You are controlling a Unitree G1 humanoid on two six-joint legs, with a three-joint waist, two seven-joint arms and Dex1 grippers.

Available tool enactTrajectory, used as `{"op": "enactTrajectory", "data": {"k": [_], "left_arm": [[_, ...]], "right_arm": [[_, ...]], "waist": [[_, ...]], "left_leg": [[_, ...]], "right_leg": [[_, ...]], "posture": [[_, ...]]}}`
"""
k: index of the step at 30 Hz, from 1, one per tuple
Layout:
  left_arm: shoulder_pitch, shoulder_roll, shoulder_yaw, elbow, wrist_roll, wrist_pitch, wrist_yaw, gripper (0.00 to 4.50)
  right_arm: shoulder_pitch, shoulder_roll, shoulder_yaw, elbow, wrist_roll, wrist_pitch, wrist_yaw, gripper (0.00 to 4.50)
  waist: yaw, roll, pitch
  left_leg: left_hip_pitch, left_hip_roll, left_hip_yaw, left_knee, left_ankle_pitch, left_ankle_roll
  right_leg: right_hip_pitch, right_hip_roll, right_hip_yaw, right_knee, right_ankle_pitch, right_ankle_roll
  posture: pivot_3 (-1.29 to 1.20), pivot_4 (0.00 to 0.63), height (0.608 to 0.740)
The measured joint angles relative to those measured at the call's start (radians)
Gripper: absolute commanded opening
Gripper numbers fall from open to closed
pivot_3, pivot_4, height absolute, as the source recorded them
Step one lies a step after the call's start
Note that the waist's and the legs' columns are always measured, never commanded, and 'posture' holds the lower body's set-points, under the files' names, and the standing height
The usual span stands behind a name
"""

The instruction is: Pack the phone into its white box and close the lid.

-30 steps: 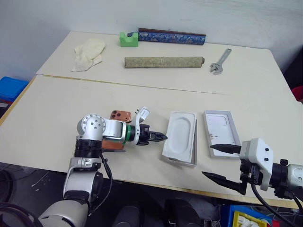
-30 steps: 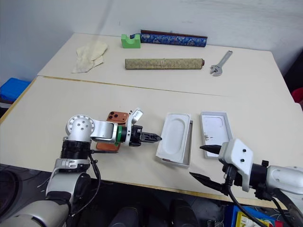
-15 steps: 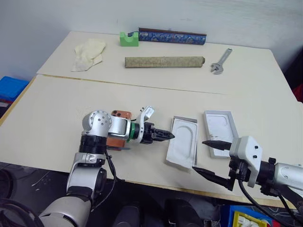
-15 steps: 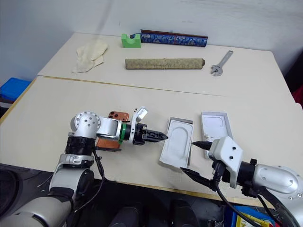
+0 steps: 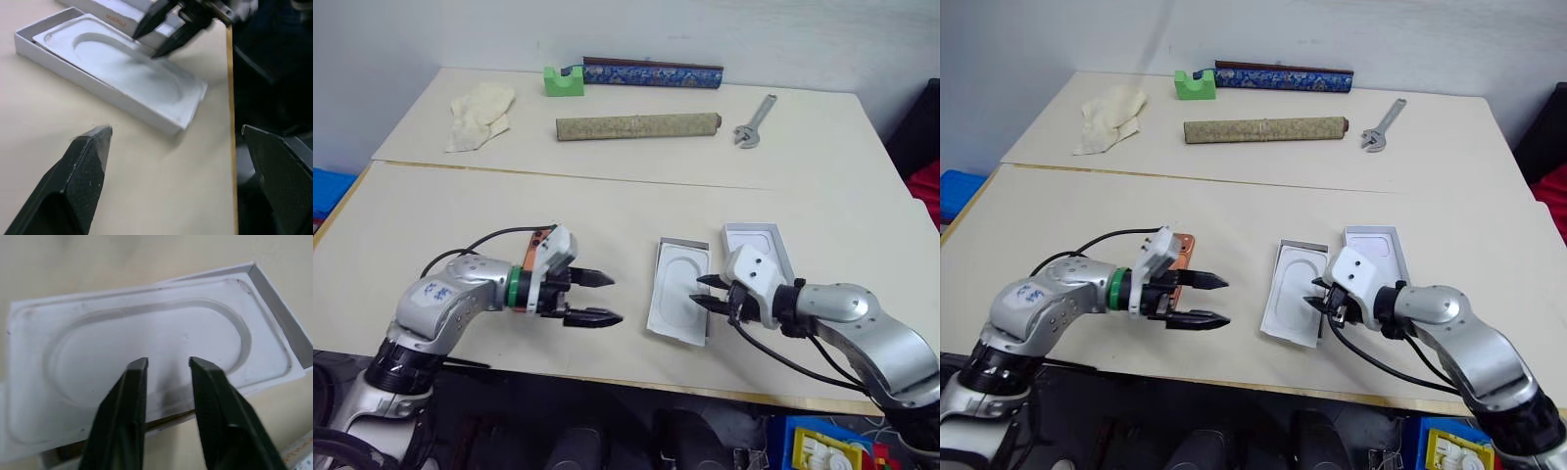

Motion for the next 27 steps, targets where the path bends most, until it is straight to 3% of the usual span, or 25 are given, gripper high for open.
{"op": "enactTrajectory", "data": {"k": [2,10,15,22,27], "left_arm": [[0.003,-0.004,0.025,0.001,0.010,-0.058,-0.017,4.50],[0.006,-0.027,0.080,0.002,0.011,-0.112,-0.017,4.50],[0.006,-0.028,0.080,0.002,0.011,-0.100,-0.006,4.50],[0.004,-0.049,0.084,0.002,0.009,-0.073,0.008,4.50],[0.000,-0.049,0.085,0.004,0.010,-0.062,0.005,4.50]], "right_arm": [[-0.040,0.028,0.034,0.051,-0.031,-0.019,0.004,0.05],[-0.206,0.187,0.137,0.306,-0.205,-0.162,-0.033,0.05],[-0.247,0.220,0.147,0.392,-0.266,-0.234,-0.041,0.05],[-0.246,0.244,0.109,0.399,-0.270,-0.260,-0.027,0.05],[-0.152,0.182,0.061,0.233,-0.202,-0.199,0.061,0.05]], "waist": [[-0.001,0.000,0.000],[-0.007,-0.001,0.000],[-0.007,-0.001,0.000],[-0.008,0.000,0.000],[-0.004,0.000,0.000]], "left_leg": [[-0.001,0.000,0.000,0.000,0.000,0.000],[-0.002,0.000,-0.002,0.000,0.000,0.000],[-0.002,0.000,-0.006,0.002,0.000,0.000],[-0.003,0.000,-0.008,0.002,0.000,0.000],[-0.006,-0.001,-0.012,0.003,0.000,0.001]], "right_leg": [[0.000,0.000,0.000,0.000,0.000,0.000],[-0.001,0.000,0.000,0.004,0.000,0.000],[-0.001,0.000,0.000,0.009,0.000,-0.001],[-0.002,0.001,0.000,0.010,0.000,-0.001],[-0.002,0.001,0.001,0.010,0.000,-0.001]], "posture": [[0.00,0.150,0.740],[0.00,0.150,0.740],[0.00,0.150,0.740],[0.00,0.150,0.740],[0.00,0.150,0.740]]}}
